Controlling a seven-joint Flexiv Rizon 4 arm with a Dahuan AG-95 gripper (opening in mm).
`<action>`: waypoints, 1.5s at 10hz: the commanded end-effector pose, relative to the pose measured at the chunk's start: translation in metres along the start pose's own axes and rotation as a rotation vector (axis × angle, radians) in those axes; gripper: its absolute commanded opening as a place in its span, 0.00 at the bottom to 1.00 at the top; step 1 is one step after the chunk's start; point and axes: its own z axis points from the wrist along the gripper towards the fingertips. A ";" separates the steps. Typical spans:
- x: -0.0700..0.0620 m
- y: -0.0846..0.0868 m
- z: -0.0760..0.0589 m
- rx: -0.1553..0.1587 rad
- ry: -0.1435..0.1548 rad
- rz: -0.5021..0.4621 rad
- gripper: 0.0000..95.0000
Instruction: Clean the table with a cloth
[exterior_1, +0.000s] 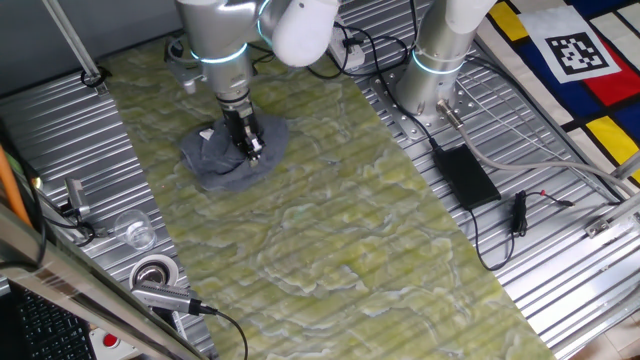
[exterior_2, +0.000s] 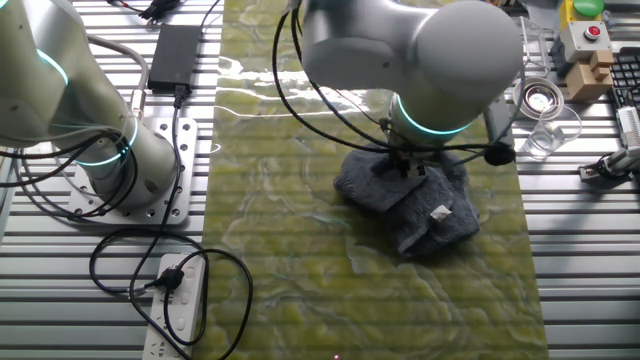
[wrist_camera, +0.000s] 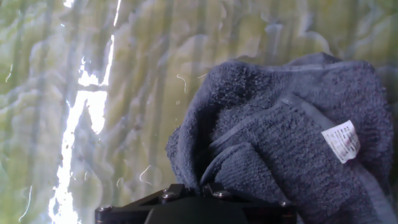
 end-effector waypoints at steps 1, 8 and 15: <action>0.000 0.000 0.000 0.068 0.024 -0.074 0.00; 0.000 -0.001 -0.005 0.099 0.059 -0.040 0.00; 0.000 -0.001 -0.005 0.099 0.122 -0.180 0.00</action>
